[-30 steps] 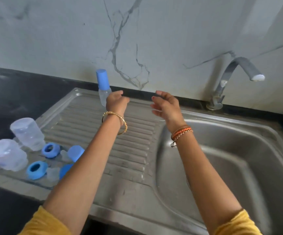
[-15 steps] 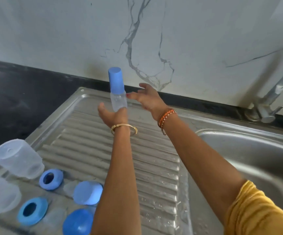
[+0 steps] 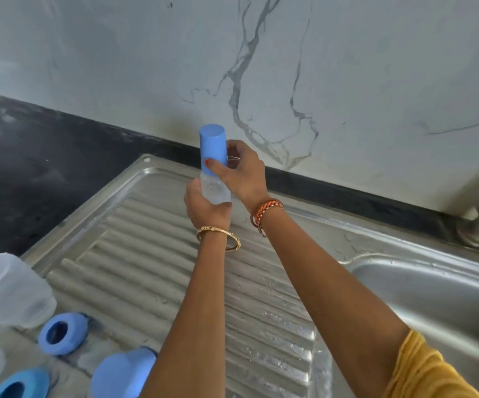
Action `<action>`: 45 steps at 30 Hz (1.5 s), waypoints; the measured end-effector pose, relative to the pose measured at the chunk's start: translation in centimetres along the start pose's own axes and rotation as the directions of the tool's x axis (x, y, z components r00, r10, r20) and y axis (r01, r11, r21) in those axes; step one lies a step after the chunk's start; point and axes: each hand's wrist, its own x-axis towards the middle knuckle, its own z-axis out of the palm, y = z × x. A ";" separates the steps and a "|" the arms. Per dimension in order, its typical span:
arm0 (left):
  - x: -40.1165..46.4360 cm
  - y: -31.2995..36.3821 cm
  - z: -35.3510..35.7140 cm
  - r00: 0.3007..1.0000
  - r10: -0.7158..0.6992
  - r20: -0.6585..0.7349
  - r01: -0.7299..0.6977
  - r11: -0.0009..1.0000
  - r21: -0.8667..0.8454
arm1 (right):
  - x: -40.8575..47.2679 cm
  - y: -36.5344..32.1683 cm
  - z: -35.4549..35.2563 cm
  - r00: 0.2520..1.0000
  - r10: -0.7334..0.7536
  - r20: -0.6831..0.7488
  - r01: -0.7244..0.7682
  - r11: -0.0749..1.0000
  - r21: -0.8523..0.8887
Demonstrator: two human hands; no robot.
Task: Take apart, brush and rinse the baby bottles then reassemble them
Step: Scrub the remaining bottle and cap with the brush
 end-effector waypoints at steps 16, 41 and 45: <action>-16.0 4.7 -2.8 0.810 0.513 0.283 -0.549 0.834 0.056 | -15.1 -5.6 -13.9 0.947 0.108 -0.303 -0.041 0.975 0.220; -33.2 -2.7 2.0 0.653 0.246 0.716 -0.090 0.964 -0.249 | -35.5 9.2 -31.3 0.645 0.757 -0.103 -0.556 0.558 0.616; -33.3 -3.4 2.1 0.698 0.237 0.676 -0.159 0.971 -0.176 | -35.2 9.9 -32.3 0.730 0.684 -0.004 -0.612 0.656 0.443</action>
